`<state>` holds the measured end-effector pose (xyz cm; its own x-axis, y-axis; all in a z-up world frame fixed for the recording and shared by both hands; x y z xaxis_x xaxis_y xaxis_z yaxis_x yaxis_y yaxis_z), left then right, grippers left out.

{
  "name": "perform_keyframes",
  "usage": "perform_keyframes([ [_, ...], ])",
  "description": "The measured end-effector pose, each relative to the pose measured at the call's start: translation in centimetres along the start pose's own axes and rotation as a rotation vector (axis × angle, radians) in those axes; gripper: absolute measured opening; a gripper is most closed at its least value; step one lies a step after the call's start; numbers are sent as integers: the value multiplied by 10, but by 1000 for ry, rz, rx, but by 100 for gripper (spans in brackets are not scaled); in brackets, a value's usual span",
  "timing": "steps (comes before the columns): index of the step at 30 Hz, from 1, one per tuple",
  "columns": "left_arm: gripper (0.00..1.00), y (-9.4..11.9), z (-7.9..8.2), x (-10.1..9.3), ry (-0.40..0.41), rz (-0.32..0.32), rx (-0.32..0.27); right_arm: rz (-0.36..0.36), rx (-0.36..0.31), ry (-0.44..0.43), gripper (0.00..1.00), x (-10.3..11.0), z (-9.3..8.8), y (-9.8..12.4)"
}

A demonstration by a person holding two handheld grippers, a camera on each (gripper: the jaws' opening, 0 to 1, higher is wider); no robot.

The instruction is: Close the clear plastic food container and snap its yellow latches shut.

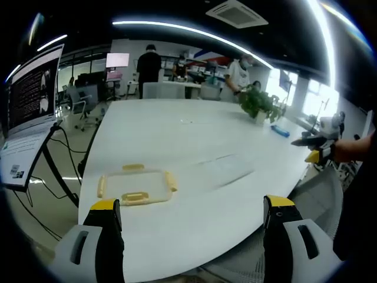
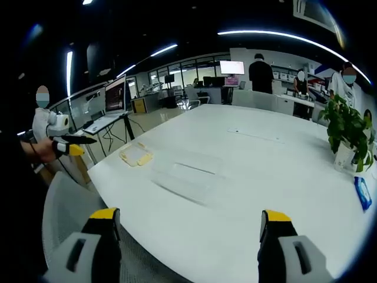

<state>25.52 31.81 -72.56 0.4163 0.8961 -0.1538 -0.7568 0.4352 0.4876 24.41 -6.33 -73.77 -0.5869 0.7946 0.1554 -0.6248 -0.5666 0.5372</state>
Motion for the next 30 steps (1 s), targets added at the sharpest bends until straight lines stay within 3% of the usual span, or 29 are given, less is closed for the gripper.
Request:
perform_keyframes([
  [30,99,0,2,2,-8,1,-4,-3,-7,-3,100,0,0,-1],
])
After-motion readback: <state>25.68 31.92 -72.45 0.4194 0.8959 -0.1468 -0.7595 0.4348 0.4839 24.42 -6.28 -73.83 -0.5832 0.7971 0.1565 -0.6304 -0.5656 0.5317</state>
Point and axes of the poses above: the point that each gripper's makers call its tool centre point, and the gripper's own axes: y roughly backward along the fingers, x roughly to its left, z roughly out of its top, the point moved 3 cm from there along y, roughly backward along the fingers, and after that the axes turned 3 degrees about z, right-handed, at the moved point
